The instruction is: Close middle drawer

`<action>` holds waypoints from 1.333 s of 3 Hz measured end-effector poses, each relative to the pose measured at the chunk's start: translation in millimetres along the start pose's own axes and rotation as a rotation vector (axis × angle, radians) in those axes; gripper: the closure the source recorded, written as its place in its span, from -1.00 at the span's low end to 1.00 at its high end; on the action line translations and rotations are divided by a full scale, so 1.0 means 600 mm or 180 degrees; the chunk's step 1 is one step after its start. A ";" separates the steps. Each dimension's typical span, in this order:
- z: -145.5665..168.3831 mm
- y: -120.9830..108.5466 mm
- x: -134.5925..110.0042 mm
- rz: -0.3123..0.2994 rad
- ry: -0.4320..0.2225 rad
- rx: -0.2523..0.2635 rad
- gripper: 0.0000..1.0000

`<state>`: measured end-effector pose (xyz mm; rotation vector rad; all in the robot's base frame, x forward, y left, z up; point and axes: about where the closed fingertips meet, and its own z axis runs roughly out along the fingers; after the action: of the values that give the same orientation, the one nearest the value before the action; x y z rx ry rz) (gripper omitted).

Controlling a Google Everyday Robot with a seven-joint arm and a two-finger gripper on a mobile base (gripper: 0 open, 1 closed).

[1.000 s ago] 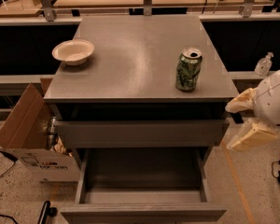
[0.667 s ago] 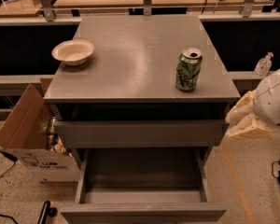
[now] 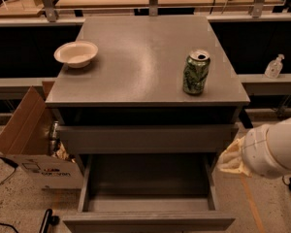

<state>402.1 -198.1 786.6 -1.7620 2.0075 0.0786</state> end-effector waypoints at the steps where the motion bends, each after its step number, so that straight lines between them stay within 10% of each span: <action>1: 0.019 -0.004 0.008 -0.0162 0.0000 0.0148 1.00; 2: 0.017 -0.006 0.007 -0.0156 -0.0001 0.0153 1.00; 4: 0.199 0.097 0.029 -0.0258 -0.0185 -0.0679 1.00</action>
Offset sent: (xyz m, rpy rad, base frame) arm 0.0034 -0.0010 -0.0132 -0.0183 -0.0552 0.0294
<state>381.8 -163.3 658.5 -1.9453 1.9443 0.3253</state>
